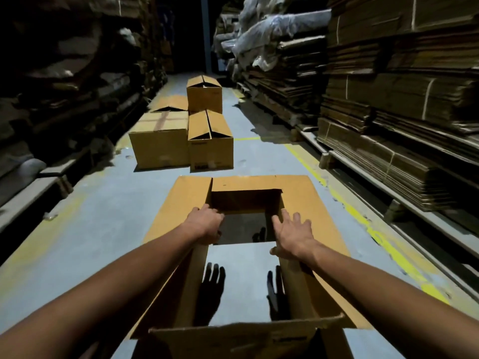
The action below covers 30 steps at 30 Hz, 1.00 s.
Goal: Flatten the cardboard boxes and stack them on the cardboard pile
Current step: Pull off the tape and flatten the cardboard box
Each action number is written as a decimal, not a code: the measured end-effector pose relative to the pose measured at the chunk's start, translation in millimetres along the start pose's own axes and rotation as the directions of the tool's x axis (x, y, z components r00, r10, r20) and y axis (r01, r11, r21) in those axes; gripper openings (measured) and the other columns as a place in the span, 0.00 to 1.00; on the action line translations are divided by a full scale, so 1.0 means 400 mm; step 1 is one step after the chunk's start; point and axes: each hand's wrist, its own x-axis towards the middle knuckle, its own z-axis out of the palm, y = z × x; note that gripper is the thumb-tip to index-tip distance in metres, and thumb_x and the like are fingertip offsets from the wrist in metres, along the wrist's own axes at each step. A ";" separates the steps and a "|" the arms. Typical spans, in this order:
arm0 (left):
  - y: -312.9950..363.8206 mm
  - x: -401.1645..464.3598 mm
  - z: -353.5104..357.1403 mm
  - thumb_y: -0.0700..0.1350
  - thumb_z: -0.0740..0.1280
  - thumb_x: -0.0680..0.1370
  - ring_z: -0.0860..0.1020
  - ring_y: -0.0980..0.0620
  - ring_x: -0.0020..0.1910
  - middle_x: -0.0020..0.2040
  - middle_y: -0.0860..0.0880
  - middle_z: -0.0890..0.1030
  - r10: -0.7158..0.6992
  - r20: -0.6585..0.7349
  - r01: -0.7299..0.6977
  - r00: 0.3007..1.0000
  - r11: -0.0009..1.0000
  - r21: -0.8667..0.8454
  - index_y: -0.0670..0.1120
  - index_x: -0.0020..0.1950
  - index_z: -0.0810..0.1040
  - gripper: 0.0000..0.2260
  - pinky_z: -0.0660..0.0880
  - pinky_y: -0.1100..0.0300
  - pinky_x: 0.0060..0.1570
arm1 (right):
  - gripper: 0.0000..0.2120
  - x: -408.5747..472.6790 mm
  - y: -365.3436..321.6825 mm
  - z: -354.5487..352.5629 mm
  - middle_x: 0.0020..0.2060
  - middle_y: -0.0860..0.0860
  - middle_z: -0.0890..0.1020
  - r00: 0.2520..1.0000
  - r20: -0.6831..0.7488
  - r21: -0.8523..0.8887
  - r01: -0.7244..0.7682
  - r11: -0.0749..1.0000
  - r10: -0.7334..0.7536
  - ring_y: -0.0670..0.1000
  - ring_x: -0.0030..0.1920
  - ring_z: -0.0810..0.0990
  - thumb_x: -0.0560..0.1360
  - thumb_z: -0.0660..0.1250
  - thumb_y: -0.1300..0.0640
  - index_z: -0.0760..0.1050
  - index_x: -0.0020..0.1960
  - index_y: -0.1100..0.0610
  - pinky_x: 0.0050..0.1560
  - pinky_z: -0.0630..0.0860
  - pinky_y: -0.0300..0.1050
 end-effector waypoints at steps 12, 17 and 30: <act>-0.138 0.373 -0.003 0.52 0.66 0.84 0.42 0.36 0.83 0.84 0.52 0.33 -0.276 0.008 0.234 0.961 0.800 -0.553 0.61 0.84 0.37 0.41 0.50 0.28 0.76 | 0.44 0.187 0.037 0.102 0.81 0.63 0.56 0.981 -0.094 0.278 -0.138 0.951 0.170 0.64 0.79 0.61 0.76 0.69 0.66 0.45 0.83 0.64 0.75 0.67 0.55; -0.224 0.402 0.090 0.58 0.63 0.84 0.51 0.39 0.84 0.86 0.43 0.48 -0.215 0.184 0.278 0.959 0.835 -0.475 0.53 0.86 0.41 0.39 0.52 0.40 0.81 | 0.45 0.188 0.027 0.101 0.83 0.63 0.53 0.983 -0.068 0.323 -0.141 0.936 0.172 0.64 0.81 0.57 0.77 0.67 0.69 0.42 0.84 0.63 0.78 0.64 0.55; -0.087 0.114 0.051 0.46 0.71 0.79 0.80 0.45 0.52 0.51 0.46 0.78 -0.336 0.186 0.380 0.923 0.870 -0.313 0.43 0.64 0.79 0.15 0.80 0.53 0.49 | 0.12 0.019 0.049 0.013 0.51 0.52 0.78 0.950 0.243 0.131 -0.230 0.964 0.194 0.54 0.53 0.83 0.78 0.67 0.58 0.81 0.60 0.58 0.45 0.78 0.45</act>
